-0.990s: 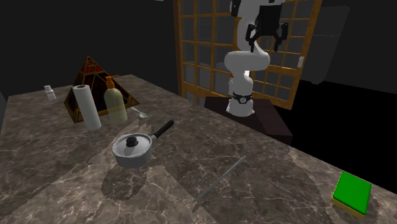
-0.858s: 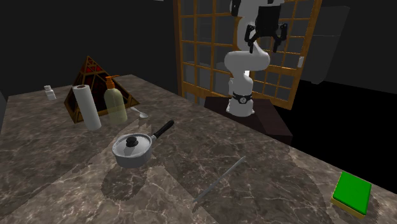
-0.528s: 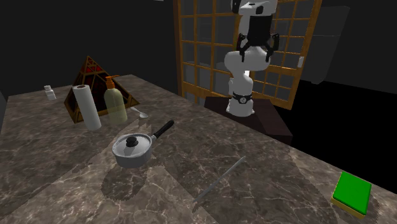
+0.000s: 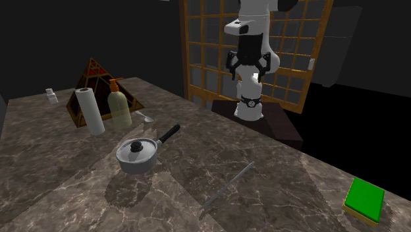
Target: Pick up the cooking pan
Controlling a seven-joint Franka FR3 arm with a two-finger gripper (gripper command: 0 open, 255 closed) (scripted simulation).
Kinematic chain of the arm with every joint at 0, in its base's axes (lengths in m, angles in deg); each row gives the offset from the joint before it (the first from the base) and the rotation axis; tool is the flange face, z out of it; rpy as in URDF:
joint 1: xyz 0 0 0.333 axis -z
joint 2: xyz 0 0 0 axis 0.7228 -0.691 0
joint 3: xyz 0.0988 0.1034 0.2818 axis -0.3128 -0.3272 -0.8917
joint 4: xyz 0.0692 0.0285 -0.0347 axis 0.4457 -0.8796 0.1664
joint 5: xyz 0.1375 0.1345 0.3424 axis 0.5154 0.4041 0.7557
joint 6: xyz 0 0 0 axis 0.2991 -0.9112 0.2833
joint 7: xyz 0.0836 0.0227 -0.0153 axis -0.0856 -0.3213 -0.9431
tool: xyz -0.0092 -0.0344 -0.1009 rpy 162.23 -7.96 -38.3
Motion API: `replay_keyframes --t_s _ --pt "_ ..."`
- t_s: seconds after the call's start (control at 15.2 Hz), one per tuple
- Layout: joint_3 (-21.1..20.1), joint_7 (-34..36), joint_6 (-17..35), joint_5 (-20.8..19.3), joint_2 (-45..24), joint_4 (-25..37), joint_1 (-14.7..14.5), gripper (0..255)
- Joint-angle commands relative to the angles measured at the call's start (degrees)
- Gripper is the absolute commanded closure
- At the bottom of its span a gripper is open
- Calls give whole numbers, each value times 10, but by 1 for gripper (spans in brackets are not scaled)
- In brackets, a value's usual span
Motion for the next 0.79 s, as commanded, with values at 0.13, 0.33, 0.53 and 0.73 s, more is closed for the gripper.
replay_keyframes --t_s 0.13,0.33,0.53,0.73 --pt "20 6 46 -10 -73 29 18 0" --pt "35 9 74 -14 -127 54 32 0" --pt "50 12 99 -15 -181 84 45 0" --pt "64 13 120 -13 -236 119 58 0"
